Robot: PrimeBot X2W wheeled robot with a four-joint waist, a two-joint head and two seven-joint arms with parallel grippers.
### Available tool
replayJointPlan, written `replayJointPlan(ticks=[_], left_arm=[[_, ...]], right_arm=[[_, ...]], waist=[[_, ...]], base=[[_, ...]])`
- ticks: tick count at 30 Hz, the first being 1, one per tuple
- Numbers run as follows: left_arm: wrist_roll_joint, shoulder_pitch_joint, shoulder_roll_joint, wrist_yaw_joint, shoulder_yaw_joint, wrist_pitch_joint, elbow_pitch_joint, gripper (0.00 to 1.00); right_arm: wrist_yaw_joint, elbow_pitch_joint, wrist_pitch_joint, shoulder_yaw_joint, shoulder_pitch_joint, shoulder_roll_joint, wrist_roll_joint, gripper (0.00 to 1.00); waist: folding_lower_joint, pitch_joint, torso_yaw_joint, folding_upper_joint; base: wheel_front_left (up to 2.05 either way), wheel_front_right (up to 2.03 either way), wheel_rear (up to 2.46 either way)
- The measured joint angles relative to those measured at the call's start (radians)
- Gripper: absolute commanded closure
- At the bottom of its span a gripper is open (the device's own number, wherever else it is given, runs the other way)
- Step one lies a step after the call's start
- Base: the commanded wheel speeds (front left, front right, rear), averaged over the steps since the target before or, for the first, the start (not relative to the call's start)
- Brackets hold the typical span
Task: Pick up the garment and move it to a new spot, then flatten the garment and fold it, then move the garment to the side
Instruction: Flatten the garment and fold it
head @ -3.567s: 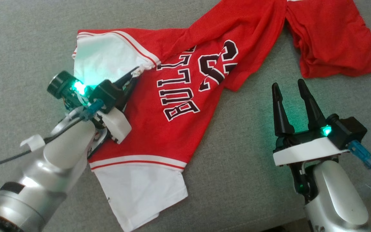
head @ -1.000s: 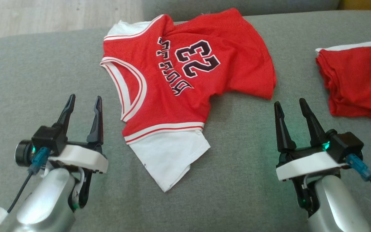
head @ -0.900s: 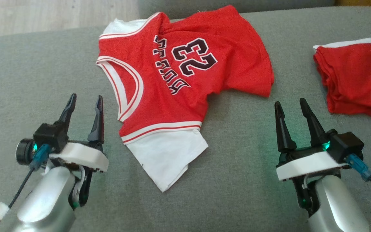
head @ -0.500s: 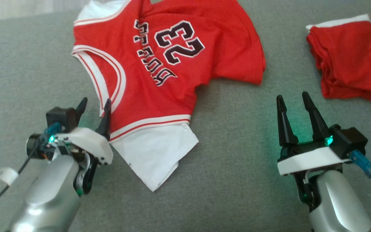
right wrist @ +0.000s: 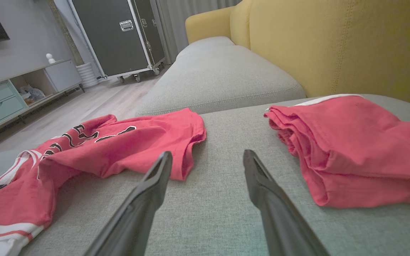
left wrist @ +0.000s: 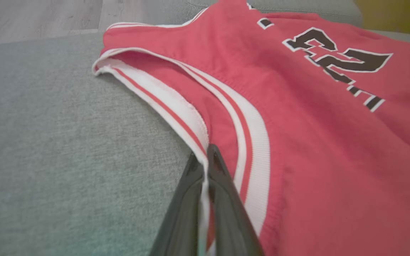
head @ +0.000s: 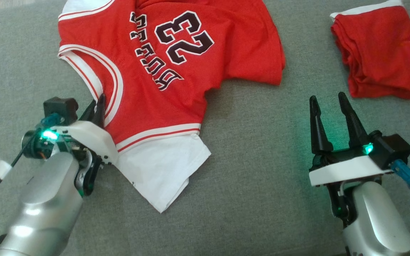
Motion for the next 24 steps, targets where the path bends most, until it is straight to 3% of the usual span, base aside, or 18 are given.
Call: replayJointPlan(ticks=[6,14,21,22,23,24], left_arm=[[0.024,-0.014,0.023,0.0,-0.001,-0.047,0.016,1.0],[0.098,-0.228,0.168,-0.004,0.005,-0.061,0.064,1.0],[0.195,-0.395,0.236,-0.032,-0.036,-0.043,0.179,1.0],[0.203,-0.404,0.237,-0.032,-0.042,-0.045,0.196,0.74],[0.208,-0.411,0.236,-0.031,-0.047,-0.051,0.212,0.0],[0.21,-0.415,0.232,-0.031,-0.05,-0.056,0.227,0.0]], right_arm=[[0.0,0.0,0.0,0.001,-0.011,0.0,0.003,0.0],[0.0,-0.01,0.0,0.028,-0.048,0.0,0.02,0.0],[0.0,-0.015,0.0,0.055,-0.07,0.0,0.03,0.0],[0.0,-0.014,0.0,0.055,-0.07,0.0,0.03,0.0],[0.0,-0.014,0.0,0.055,-0.071,0.0,0.03,0.0],[0.0,-0.014,0.0,0.055,-0.071,0.0,0.03,0.0]], waist=[[0.0,0.003,-0.003,0.0],[0.0001,0.04,-0.016,0.0],[0.0001,0.079,-0.043,0.0],[0.0001,0.082,-0.045,-0.0001],[0.0002,0.084,-0.047,-0.0001],[0.0002,0.084,-0.047,-0.0001]], base=[[0.0,0.0,0.0],[0.0,0.0,0.0],[0.0,0.0,0.0],[0.0,0.0,0.0],[0.0,0.0,0.0],[0.0,0.0,0.0]])
